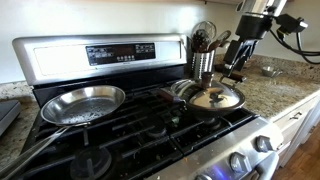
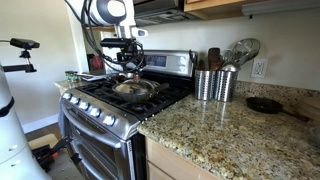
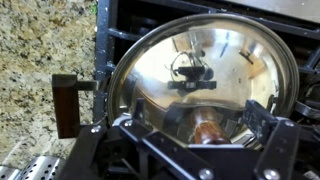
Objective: Uncover the pan and put the lid on the counter
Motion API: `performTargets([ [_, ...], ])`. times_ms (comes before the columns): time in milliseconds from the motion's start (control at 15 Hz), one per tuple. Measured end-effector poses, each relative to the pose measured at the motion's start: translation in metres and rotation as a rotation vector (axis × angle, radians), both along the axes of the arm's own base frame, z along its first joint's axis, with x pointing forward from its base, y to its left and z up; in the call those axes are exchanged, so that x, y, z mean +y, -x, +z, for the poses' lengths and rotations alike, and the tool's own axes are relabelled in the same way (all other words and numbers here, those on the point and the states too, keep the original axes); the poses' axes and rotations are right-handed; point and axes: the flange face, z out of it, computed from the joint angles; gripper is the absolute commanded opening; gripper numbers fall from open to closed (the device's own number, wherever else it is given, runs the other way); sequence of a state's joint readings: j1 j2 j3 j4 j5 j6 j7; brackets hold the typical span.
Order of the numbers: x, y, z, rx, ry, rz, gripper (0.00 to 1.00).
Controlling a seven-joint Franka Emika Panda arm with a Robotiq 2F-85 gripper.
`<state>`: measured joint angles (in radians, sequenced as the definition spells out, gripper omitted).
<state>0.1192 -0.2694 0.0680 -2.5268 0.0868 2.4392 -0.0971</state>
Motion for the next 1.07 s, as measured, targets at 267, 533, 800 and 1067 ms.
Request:
performTargets([
  [267,0.011,-0.017,-0.016,-0.016,-0.008,0.012,1.00],
  [533,0.027,-0.033,-0.025,-0.018,-0.035,0.028,1.00],
  [800,0.043,-0.044,-0.027,-0.030,-0.043,0.056,0.72],
  [1067,0.052,-0.051,-0.030,-0.028,-0.044,0.081,0.49],
])
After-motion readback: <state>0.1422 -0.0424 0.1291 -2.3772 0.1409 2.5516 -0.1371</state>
